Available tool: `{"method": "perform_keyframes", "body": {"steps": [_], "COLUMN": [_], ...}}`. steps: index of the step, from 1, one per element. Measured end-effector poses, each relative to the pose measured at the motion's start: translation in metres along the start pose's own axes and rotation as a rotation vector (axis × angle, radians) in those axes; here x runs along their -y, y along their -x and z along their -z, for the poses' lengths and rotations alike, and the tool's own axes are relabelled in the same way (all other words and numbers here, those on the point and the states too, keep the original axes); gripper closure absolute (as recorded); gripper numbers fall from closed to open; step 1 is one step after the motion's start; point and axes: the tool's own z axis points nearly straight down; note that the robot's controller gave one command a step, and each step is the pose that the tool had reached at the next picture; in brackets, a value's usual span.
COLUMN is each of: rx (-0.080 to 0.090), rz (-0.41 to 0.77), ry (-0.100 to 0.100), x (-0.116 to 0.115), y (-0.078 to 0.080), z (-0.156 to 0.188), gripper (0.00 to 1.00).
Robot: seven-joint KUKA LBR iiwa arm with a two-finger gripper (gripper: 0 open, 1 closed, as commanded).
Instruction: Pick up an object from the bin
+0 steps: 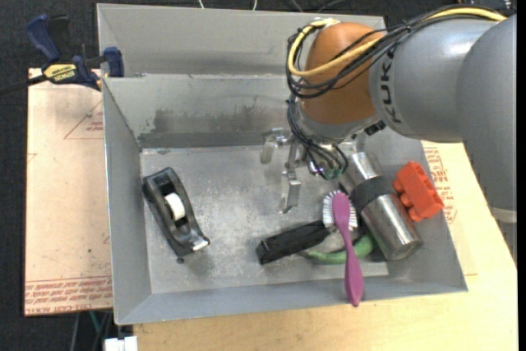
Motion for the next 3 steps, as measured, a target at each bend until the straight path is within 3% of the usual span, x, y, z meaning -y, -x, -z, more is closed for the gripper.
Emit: {"method": "perform_keyframes", "body": {"steps": [1, 2, 3], "rx": [0.009, -0.016, 0.013], "rz": [0.396, 0.199, 0.245], "ry": [-0.003, 0.007, 0.001], "x": [0.013, 0.058, 0.052], "y": [0.037, -0.030, 0.012], "z": [0.033, -0.047, 0.068], "gripper": [0.00, 0.00, 0.00]}}
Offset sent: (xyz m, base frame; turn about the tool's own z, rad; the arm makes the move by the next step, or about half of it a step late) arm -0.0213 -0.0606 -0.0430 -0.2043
